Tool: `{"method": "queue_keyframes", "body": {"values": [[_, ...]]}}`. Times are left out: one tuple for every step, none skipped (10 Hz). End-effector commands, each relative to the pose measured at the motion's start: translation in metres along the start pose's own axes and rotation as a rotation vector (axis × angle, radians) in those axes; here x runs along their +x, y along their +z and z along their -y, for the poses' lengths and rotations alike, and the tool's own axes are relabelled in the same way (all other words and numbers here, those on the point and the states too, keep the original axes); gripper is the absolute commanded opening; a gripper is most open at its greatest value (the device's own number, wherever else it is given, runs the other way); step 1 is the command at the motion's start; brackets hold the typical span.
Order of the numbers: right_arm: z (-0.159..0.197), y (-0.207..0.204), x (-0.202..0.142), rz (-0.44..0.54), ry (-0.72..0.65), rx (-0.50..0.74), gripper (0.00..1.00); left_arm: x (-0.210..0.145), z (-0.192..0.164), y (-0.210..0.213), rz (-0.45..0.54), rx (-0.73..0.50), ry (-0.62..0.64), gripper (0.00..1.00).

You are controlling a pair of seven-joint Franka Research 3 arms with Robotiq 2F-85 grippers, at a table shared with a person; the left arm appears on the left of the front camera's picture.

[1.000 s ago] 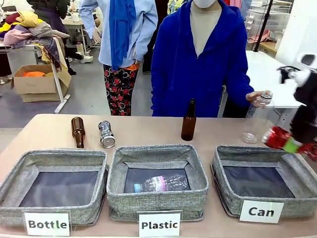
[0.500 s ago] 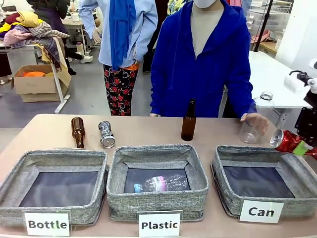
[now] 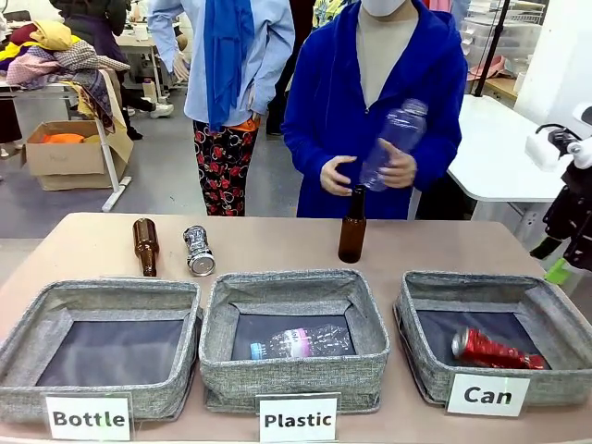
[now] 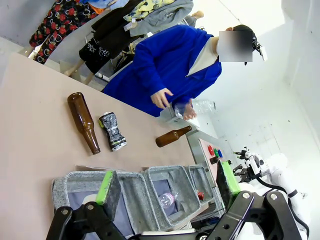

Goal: Sort the can waste into the basket.
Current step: Pick up the can waste from the table and place it in the right Fabric basket.

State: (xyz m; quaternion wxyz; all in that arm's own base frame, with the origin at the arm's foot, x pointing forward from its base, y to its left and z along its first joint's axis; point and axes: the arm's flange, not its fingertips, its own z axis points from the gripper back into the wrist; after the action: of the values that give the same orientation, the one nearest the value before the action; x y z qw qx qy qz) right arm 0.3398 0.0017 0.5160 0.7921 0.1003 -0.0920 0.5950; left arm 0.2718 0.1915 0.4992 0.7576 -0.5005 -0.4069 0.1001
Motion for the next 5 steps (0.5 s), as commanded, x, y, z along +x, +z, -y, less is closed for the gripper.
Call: {"method": "queue_keyframes", "body": {"values": [[-0.0006,-0.009,-0.0061,-0.02,0.0,-0.036,1.0,-0.0008,-0.001,0.0019,-0.006,-0.005,-0.012,1.0],[0.0003,-0.0088,-0.0058,-0.014,-0.005,-0.037,1.0,-0.0008,-0.001,0.0019,-0.006,-0.005,-0.012,1.0],[0.0009,-0.0089,-0.0061,0.002,-0.024,-0.032,1.0,-0.0008,-0.001,0.0019,-0.006,-0.005,-0.012,1.0],[0.0015,-0.0085,-0.0058,0.033,-0.074,-0.023,1.0,-0.0008,-0.001,0.0019,-0.006,-0.005,-0.012,1.0],[0.0051,-0.0021,-0.0034,0.151,-0.252,0.028,1.0,-0.0008,-0.001,0.0019,-0.006,-0.005,-0.012,1.0]]}}
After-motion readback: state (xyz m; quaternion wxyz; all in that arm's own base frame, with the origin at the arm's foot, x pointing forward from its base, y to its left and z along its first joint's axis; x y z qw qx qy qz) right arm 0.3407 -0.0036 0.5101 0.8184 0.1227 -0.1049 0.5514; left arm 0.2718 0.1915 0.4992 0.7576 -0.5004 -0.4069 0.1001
